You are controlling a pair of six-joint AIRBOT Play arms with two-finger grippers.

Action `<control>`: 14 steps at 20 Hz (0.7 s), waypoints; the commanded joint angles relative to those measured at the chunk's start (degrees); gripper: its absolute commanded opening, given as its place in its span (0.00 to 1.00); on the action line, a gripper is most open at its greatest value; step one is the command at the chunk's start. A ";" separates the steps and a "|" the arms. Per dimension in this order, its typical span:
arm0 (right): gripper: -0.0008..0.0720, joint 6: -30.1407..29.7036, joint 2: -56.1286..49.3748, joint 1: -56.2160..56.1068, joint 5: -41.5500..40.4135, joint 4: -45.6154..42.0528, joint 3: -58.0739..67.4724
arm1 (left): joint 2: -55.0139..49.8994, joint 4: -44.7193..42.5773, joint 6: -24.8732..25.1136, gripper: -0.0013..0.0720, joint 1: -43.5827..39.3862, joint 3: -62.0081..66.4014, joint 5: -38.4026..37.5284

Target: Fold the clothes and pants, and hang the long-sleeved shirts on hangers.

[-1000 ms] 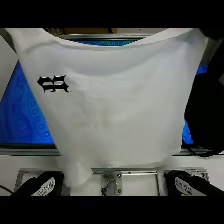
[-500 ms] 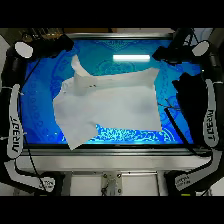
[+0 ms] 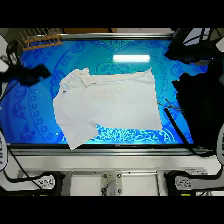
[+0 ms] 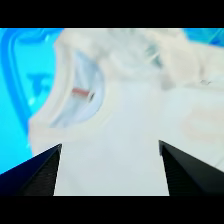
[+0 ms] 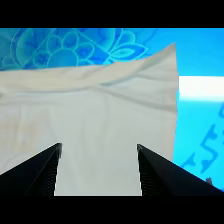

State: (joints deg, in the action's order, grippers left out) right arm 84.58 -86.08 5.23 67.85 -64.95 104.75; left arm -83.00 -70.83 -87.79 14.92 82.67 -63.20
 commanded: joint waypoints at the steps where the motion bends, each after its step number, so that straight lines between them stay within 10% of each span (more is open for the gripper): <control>1: 0.72 0.02 7.41 -1.92 6.03 -0.81 -7.08 | 8.22 -2.73 -0.09 0.91 6.14 -24.59 -0.63; 14: 0.72 0.07 15.93 -6.40 3.54 -0.81 -20.06 | 6.82 9.57 7.89 0.91 9.18 -42.53 11.65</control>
State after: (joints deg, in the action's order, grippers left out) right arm 84.58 -70.59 -0.86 71.42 -65.78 85.30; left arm -74.30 -63.88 -81.41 25.30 39.94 -52.45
